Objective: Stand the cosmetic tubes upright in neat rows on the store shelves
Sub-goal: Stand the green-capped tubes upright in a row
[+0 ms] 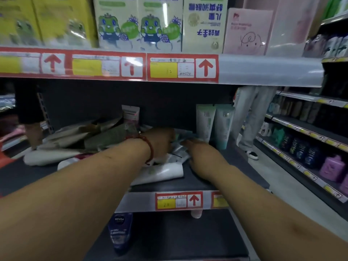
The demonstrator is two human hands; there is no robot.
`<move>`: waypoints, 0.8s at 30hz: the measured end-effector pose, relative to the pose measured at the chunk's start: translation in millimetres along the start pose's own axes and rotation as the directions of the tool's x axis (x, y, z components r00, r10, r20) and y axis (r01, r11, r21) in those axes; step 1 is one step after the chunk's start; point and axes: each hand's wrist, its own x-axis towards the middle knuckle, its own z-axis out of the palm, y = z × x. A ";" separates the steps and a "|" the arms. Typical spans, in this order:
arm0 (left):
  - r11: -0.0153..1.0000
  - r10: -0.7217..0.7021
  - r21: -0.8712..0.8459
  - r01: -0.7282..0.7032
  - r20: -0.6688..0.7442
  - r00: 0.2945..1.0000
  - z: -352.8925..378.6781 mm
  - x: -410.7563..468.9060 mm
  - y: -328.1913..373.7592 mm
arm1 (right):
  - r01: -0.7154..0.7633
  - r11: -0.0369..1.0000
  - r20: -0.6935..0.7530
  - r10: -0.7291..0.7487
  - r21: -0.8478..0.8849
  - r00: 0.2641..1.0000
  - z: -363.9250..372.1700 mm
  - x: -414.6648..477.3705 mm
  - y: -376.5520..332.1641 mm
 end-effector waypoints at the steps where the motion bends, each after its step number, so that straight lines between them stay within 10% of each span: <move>1: 1.000 -0.014 0.005 0.014 0.032 0.999 4.5 9.2 -2.0 | 0.021 0.999 0.020 -0.020 -0.042 1.000 4.3 6.3 0.8; 12: 0.993 -0.109 0.070 0.099 0.163 0.981 18.2 43.2 -16.9 | 0.149 0.978 0.096 -0.136 -0.146 0.986 -9.9 6.5 -6.0; 24: 0.986 -0.164 -0.006 0.166 -0.157 0.974 -0.4 8.2 -28.6 | 0.058 0.990 -0.111 -0.072 -0.126 0.991 0.8 -32.5 -6.5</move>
